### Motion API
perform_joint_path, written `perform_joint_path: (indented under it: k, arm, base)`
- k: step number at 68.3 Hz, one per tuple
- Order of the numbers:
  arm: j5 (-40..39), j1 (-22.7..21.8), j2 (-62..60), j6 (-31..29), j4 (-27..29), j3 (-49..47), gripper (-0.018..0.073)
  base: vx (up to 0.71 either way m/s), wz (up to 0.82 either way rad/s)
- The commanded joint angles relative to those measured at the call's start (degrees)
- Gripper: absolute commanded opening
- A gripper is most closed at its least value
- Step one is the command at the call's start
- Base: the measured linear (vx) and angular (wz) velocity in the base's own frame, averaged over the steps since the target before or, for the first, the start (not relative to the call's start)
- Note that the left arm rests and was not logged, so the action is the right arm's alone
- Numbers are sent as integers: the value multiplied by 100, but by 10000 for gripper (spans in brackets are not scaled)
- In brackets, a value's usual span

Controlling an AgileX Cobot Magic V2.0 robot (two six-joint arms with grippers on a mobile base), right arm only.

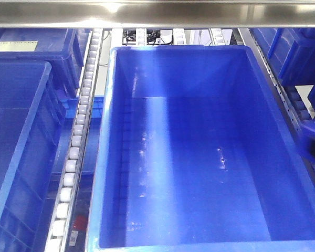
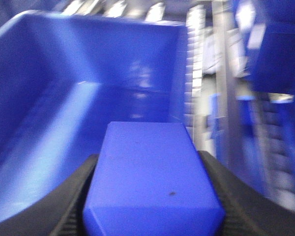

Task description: Pour parts from conveyor to right shelf

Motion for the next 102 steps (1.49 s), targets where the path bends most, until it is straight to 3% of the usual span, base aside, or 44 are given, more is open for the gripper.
perform_joint_path:
  k: [1, 25, 44, 66, 94, 102]
  arm:
    - [-258, 345, 795, 2, -33, -703, -3]
    - [841, 1053, 3428, 2, -218, -2649, -3]
    - [1359, 1098, 4929, 2, -212, -3340, -3]
    - [1898, 1098, 6137, 2, -185, -3892, -3]
    - [1876, 1098, 7031, -18, -186, -4006, 1]
    - [1853, 1098, 7100, 0, -191, -4006, 38]
  base:
    - [0, 0]
    - [0, 0]
    - [0, 0]
    - [0, 0]
    - [0, 0]
    - [0, 0]
